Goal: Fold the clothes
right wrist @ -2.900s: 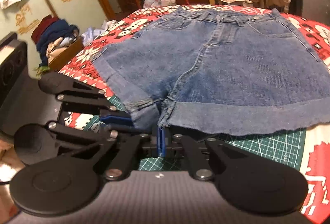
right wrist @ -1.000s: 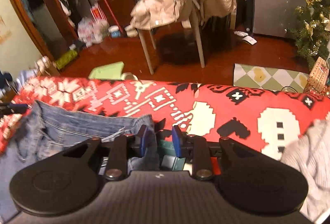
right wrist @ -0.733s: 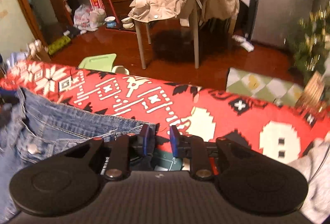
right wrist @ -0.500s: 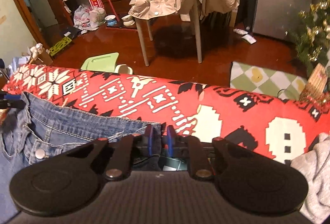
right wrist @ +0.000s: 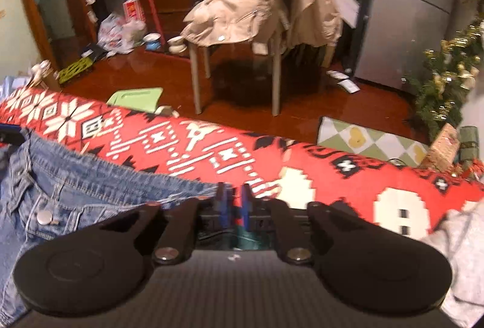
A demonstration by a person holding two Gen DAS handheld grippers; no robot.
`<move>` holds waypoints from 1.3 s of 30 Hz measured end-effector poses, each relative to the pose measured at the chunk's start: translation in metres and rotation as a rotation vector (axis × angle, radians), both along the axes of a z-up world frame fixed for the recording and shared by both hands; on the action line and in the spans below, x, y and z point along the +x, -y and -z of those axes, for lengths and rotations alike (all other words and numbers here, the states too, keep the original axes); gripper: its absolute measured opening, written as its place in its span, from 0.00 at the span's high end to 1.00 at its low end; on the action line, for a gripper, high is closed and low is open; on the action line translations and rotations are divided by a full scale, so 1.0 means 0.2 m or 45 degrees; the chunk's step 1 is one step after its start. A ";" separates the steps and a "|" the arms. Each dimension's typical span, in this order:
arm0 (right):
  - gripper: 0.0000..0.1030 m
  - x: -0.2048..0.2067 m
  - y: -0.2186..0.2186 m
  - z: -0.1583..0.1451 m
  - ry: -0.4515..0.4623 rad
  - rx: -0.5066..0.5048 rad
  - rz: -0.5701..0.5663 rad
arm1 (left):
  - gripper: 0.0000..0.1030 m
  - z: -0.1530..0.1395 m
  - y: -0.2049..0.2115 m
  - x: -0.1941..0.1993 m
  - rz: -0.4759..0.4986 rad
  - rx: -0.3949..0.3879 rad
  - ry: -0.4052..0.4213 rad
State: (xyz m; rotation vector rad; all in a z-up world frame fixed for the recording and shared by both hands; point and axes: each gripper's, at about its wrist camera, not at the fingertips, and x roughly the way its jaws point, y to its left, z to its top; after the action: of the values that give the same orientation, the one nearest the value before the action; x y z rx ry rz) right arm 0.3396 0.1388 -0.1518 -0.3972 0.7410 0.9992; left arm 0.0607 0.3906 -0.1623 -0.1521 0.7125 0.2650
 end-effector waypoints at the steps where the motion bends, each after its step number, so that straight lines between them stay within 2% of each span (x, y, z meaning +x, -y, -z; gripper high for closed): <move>1: 0.84 0.00 0.03 -0.03 0.008 0.007 0.008 | 0.59 -0.03 0.00 -0.02 -0.016 0.000 0.017; 6: 0.84 -0.08 0.25 -0.21 -0.002 0.057 -0.002 | 0.59 -0.18 0.07 -0.19 -0.059 -0.032 0.057; 10: 0.84 -0.29 0.50 -0.29 -0.047 0.062 -0.061 | 0.59 -0.22 0.27 -0.36 -0.004 -0.054 0.055; 13: 0.84 -0.47 0.67 -0.26 -0.100 0.019 -0.107 | 0.59 -0.18 0.44 -0.47 0.075 -0.090 0.040; 18: 0.84 -0.72 0.85 -0.14 -0.102 -0.041 -0.141 | 0.59 -0.09 0.70 -0.60 0.143 -0.147 0.005; 22: 0.83 -0.83 0.95 -0.04 -0.070 -0.077 -0.106 | 0.59 -0.03 0.84 -0.69 0.172 -0.091 -0.030; 25: 0.82 -0.84 1.04 -0.03 -0.072 -0.061 -0.068 | 0.59 -0.02 0.91 -0.75 0.200 -0.076 -0.039; 31: 0.79 -0.84 1.27 -0.09 -0.096 -0.021 0.073 | 0.59 -0.10 1.14 -0.81 0.415 -0.046 0.000; 34: 0.79 -0.85 1.40 -0.11 -0.136 0.001 0.114 | 0.59 -0.13 1.31 -0.79 0.590 -0.032 0.002; 39: 0.77 -0.96 1.51 -0.13 -0.174 0.032 0.130 | 0.59 -0.09 1.61 -0.71 0.839 0.111 -0.028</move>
State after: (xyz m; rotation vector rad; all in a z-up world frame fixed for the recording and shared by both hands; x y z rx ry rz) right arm 0.1483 -0.1638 -0.1266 -0.2679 0.8626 0.9449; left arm -0.0815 0.0676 -0.1441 0.1715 0.7338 -0.3329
